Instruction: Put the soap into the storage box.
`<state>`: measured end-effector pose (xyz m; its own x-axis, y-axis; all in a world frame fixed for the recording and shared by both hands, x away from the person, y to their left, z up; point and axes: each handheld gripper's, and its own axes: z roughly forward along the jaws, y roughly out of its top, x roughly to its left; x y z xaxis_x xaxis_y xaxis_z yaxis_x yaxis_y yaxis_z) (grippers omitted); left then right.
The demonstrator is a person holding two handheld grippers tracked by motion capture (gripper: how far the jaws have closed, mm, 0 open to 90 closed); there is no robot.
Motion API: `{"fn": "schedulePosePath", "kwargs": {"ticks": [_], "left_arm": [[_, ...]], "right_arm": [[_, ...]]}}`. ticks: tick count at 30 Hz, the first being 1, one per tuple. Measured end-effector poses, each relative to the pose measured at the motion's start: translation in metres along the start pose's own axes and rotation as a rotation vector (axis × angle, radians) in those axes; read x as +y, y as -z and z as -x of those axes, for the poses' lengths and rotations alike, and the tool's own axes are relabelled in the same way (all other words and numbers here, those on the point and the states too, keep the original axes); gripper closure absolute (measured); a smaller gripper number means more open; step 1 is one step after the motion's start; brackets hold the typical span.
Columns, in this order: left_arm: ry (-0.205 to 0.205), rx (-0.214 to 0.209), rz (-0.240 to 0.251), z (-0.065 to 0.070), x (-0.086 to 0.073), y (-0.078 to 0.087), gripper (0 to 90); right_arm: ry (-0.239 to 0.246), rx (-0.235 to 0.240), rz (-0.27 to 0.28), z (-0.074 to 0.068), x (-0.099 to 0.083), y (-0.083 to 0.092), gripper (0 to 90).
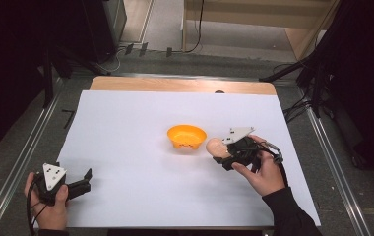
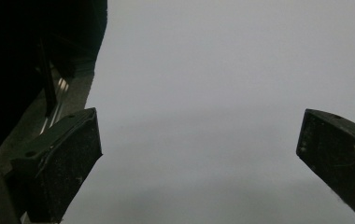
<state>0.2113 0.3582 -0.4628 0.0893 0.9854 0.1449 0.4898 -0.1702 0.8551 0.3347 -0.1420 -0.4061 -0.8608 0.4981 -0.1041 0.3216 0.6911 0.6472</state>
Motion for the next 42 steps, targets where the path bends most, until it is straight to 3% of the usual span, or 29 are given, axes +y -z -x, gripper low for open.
{"fn": "schedulePosePath", "kwargs": {"ticks": [6,14,19,24,27,32,42], "left_arm": [[0.012,0.011,0.016,-0.001,0.0,0.001,0.3],[0.007,0.06,0.022,0.001,0.003,0.002,0.0],[0.031,0.039,0.031,0.002,0.005,0.002,0.0],[0.04,0.002,0.027,0.001,0.003,0.0,0.0],[0.081,-0.031,0.053,-0.004,0.0,0.002,0.0],[0.075,-0.037,0.072,-0.003,-0.001,0.003,0.0],[0.06,-0.02,0.047,0.0,0.0,0.001,3.1]], "right_arm": [[0.044,0.006,0.005,0.001,0.011,-0.002,32.8],[0.102,0.03,-0.004,0.0,0.03,-0.009,32.8],[0.114,0.07,-0.018,0.001,0.04,-0.017,32.8],[0.143,0.063,-0.031,0.001,0.046,-0.021,32.8],[0.153,0.05,-0.023,0.003,0.053,-0.02,32.8],[0.18,0.052,-0.021,0.005,0.061,-0.019,32.8],[0.2,0.078,-0.033,0.014,0.067,-0.03,32.8]]}}
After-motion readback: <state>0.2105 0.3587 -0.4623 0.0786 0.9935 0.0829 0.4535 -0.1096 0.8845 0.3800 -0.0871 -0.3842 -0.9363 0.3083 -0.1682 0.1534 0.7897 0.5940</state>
